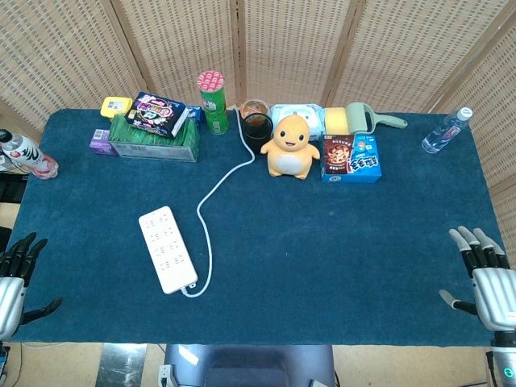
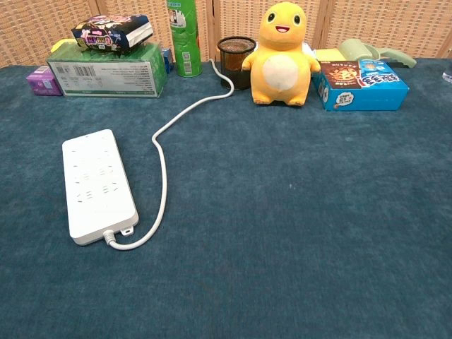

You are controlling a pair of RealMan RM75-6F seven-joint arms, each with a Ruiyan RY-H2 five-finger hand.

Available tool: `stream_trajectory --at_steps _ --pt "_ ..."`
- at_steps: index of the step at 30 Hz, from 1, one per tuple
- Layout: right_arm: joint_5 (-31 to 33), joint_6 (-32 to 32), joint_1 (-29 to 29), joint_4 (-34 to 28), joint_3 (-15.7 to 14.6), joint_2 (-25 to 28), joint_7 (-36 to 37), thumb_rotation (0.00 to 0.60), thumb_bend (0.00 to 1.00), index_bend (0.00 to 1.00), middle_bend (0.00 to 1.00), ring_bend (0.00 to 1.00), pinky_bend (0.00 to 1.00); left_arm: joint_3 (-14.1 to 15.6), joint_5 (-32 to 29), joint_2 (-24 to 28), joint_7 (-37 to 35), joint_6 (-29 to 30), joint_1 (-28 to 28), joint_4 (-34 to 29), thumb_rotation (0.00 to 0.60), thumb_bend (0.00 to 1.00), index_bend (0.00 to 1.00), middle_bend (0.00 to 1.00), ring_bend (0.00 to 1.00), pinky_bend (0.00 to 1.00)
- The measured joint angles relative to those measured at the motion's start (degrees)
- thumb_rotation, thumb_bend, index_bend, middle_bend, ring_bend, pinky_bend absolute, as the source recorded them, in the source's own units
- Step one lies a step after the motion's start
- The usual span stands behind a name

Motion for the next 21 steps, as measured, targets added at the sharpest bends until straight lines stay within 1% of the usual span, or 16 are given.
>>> stream_trajectory --at_steps 8,9,10,11,12,13,14,15,16,17,21 --pt "0.07 0.7 -0.19 0.33 0.23 -0.34 0.48 0.6 0.0 0.04 0.02 0.0 0.01 -0.08 -1.25 0.77 1.68 -1.49 0.13 -1.69 0.6 0.07 0.0 0.0 0.0 0.11" --pt "0.07 0.73 -0.22 0.36 0.22 -0.35 0.47 0.6 0.0 0.04 0.02 0.0 0.01 -0.12 -1.2 0.77 1.74 -1.49 0.15 -1.78 0.6 0.08 0.0 0.01 0.0 0.11" --pt "0.07 0.74 -0.25 0.35 0.21 -0.35 0.52 0.6 0.0 0.04 0.02 0.0 0.01 -0.14 -1.14 0.76 1.77 -1.48 0.17 -1.87 0.6 0.09 0.0 0.06 0.04 0.11" --pt "0.08 0.75 -0.26 0.32 0.2 -0.34 0.6 0.6 0.0 0.04 0.02 0.0 0.01 -0.15 -1.06 0.76 1.75 -1.48 0.19 -1.98 0.6 0.11 0.0 0.23 0.17 0.17" --pt "0.12 0.75 -0.28 0.3 0.2 -0.33 0.7 0.6 0.0 0.04 0.02 0.0 0.01 -0.17 -0.95 0.74 1.59 -1.45 0.21 -2.08 0.6 0.13 0.0 0.48 0.39 0.33" --pt "0.2 0.74 -0.29 0.29 0.22 -0.31 0.74 0.6 0.0 0.04 0.02 0.0 0.01 -0.21 -0.81 0.7 1.37 -1.4 0.21 -2.13 0.6 0.15 0.0 0.65 0.57 0.47" --pt "0.26 0.7 -0.29 0.28 0.23 -0.29 0.74 0.6 0.0 0.04 0.02 0.0 0.0 -0.25 -0.66 0.65 1.08 -1.37 0.19 -2.16 0.6 0.18 0.0 0.85 0.78 0.7" --pt "0.32 0.61 -0.27 0.26 0.24 -0.28 0.75 0.6 0.0 0.04 0.02 0.0 0.0 -0.35 -0.56 0.53 0.53 -1.38 0.14 -2.21 0.6 0.21 0.0 0.95 0.91 0.88" --pt "0.42 0.48 -0.24 0.27 0.25 -0.26 0.77 0.6 0.0 0.04 0.02 0.0 0.0 -0.41 -0.55 0.4 0.01 -1.45 0.07 -2.24 0.6 0.23 0.0 0.98 0.96 0.95" --pt "0.48 0.42 -0.22 0.25 0.25 -0.25 0.74 0.6 0.0 0.04 0.02 0.0 0.0 -0.43 -0.54 0.26 -0.63 -1.7 -0.05 -2.26 0.6 0.25 0.0 1.0 0.99 0.99" --pt "0.6 0.29 -0.17 0.1 0.29 -0.2 0.74 0.6 0.0 0.04 0.02 0.0 0.0 -0.16 -0.56 -0.47 -3.07 -5.21 -1.3 -2.21 0.6 0.36 0.0 1.0 1.0 1.0"
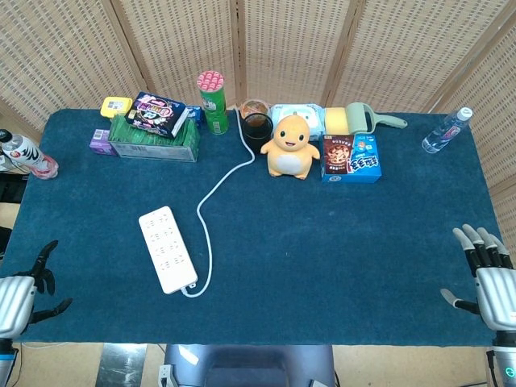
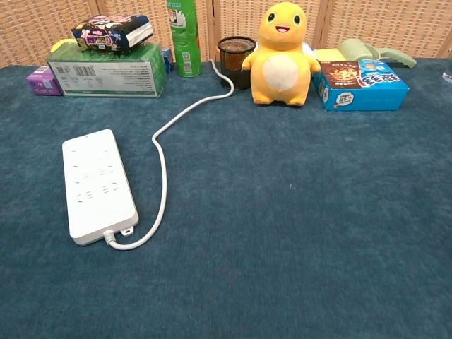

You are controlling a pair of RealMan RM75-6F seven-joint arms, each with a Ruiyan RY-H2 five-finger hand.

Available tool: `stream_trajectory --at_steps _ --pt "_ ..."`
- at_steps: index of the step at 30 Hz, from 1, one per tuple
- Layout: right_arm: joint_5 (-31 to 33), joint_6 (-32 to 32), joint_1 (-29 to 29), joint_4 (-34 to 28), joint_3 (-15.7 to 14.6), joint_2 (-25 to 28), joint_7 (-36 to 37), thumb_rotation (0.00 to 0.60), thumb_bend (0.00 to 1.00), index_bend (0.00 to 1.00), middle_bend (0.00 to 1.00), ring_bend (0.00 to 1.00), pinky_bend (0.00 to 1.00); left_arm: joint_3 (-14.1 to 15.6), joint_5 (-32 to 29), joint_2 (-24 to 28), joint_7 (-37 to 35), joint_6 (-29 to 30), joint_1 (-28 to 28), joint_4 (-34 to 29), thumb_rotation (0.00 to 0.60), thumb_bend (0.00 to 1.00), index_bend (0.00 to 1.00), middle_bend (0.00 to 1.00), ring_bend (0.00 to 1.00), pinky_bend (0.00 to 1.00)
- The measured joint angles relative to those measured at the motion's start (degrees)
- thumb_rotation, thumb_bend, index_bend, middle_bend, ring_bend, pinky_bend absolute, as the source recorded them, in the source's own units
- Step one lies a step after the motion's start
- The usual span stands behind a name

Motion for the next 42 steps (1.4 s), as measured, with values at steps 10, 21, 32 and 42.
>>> stream_trajectory --at_steps 10,21,32,42 --pt "0.53 -0.88 0.17 0.0 -0.14 -0.11 -0.24 0.6 0.0 0.04 0.02 0.0 0.0 2.89 1.77 -2.2 -8.75 -13.81 -5.7 -2.9 0.6 0.6 0.0 1.0 1.0 1.0" --pt "1.08 -1.74 0.41 -0.02 -0.14 0.19 0.5 0.6 0.0 0.04 0.02 0.0 0.0 2.08 -5.98 -9.16 0.49 -20.31 -8.95 -7.83 0.6 0.59 0.22 1.0 1.0 1.0" --pt "1.86 -2.46 0.58 -0.19 -0.03 0.56 0.86 0.6 0.0 0.04 0.02 0.01 0.0 -1.12 -18.27 -16.06 14.68 -20.82 -11.25 -10.65 0.6 0.59 0.26 1.0 1.0 1.0" --pt "2.34 -2.68 0.66 -0.17 0.17 0.83 1.36 0.6 0.0 0.04 0.02 0.0 0.0 -3.08 -25.66 -18.9 18.87 -21.14 -13.93 -10.2 0.6 0.59 0.26 1.0 1.0 1.0"
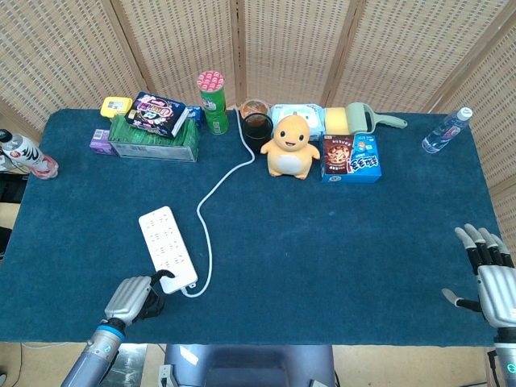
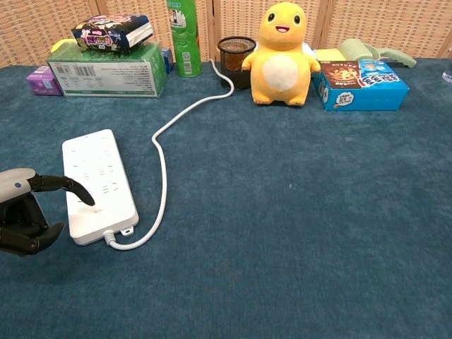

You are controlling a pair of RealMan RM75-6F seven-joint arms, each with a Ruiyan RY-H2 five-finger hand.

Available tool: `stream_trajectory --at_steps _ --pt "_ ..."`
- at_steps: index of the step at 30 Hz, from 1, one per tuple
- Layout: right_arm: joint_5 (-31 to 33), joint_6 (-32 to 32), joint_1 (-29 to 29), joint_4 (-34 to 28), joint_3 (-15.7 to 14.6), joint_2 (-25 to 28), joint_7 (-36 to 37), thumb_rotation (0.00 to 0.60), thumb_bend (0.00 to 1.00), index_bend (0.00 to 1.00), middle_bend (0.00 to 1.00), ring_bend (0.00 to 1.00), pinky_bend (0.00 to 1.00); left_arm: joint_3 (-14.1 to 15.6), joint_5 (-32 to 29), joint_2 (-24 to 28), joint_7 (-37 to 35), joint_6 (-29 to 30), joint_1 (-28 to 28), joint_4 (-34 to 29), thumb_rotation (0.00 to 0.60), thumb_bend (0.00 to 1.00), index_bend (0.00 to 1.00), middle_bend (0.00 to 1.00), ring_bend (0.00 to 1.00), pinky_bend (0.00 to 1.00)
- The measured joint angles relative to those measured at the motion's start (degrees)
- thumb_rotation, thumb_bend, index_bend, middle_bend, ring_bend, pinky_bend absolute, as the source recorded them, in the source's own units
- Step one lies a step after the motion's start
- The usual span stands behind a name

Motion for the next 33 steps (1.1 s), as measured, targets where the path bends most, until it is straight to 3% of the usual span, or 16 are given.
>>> stream_trajectory --at_steps 33 --pt "0.43 -0.17 0.05 -0.02 0.17 0.31 0.52 0.6 0.0 0.04 0.02 0.01 0.0 0.16 -5.04 -2.1 0.26 -0.46 -3.58 3.01 0.6 0.57 0.26 1.0 1.0 1.0"
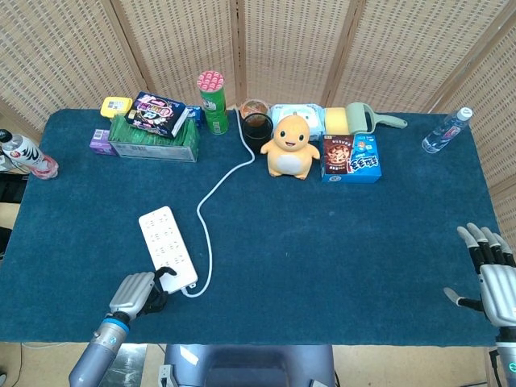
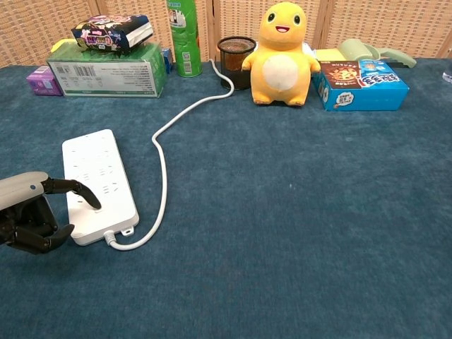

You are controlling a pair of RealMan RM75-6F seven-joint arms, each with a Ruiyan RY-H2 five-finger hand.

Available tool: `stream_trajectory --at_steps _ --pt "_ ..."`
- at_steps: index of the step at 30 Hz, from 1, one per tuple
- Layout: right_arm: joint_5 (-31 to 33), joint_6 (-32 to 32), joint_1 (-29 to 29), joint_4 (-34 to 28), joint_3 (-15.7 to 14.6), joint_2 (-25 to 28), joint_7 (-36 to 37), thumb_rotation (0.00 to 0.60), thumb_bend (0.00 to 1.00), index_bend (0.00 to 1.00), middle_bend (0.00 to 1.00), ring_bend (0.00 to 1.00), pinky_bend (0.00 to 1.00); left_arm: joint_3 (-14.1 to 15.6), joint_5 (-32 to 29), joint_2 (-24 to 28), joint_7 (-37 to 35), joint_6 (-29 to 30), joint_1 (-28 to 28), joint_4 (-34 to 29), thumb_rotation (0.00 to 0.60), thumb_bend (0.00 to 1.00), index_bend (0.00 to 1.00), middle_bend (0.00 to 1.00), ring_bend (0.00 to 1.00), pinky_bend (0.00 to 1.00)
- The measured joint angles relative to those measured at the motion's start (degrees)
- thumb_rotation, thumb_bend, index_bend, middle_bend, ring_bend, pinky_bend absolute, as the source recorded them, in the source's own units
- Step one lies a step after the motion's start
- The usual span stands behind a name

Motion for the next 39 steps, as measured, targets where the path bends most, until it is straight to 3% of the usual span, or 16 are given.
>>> stream_trajectory --at_steps 14,22,25,26,28,29,31,32,35,39 --pt "0.19 -0.07 0.03 0.08 0.07 -0.01 -0.08 0.6 0.0 0.04 0.02 0.0 0.0 0.35 -0.41 0.55 -1.1 -0.04 -0.53 -0.65 0.6 0.55 0.26 1.0 1.0 1.0" --pt "0.09 -0.11 0.07 -0.08 0.01 -0.05 -0.29 0.6 0.0 0.04 0.02 0.01 0.0 1.2 7.14 6.29 -4.74 4.06 1.62 -5.58 0.6 0.51 0.26 1.0 1.0 1.0" --pt "0.14 -0.03 0.0 -0.16 0.01 0.0 -0.29 0.6 0.0 0.04 0.02 0.01 0.0 1.89 10.96 8.88 -6.2 6.27 2.86 -6.79 0.6 0.44 0.25 1.0 0.98 0.97" --pt "0.13 -0.01 0.0 -0.18 0.02 0.01 -0.28 0.6 0.0 0.04 0.02 0.01 0.0 2.13 12.22 9.6 -6.61 7.01 3.25 -6.97 0.6 0.4 0.2 0.95 0.92 0.91" --pt "0.1 0.06 -0.02 -0.19 0.03 0.03 -0.26 0.6 0.0 0.04 0.02 0.0 0.0 2.74 15.34 11.21 -7.57 8.94 4.26 -7.08 0.6 0.34 0.07 0.68 0.63 0.69" --pt "0.09 0.09 -0.04 -0.21 0.02 0.04 -0.26 0.6 0.0 0.04 0.02 0.0 0.0 3.04 16.73 11.89 -7.99 9.82 4.73 -7.0 0.6 0.3 0.01 0.4 0.39 0.55" --pt "0.03 0.14 -0.05 -0.24 0.01 0.03 -0.37 0.6 0.0 0.04 0.02 0.0 0.0 3.9 20.09 13.64 -8.85 12.09 5.95 -6.29 0.6 0.24 0.0 0.1 0.18 0.42" --pt "0.01 0.13 -0.05 -0.26 -0.01 0.01 -0.46 0.6 0.0 0.04 0.02 0.0 0.0 4.33 21.55 14.57 -9.13 13.22 6.55 -5.65 0.6 0.21 0.0 0.03 0.12 0.38" --pt "-0.16 0.06 -0.02 -0.35 -0.15 -0.15 -0.93 0.6 0.0 0.04 0.02 0.0 0.0 5.33 26.08 17.23 -11.09 17.59 8.61 -2.3 0.6 0.13 0.0 0.0 0.02 0.26" --pt "-1.21 0.53 -0.08 -0.7 -0.47 -0.47 -2.15 0.6 0.0 0.04 0.02 0.0 0.0 5.83 28.91 19.45 -17.1 24.39 12.12 3.36 0.6 0.07 0.0 0.0 0.0 0.16"
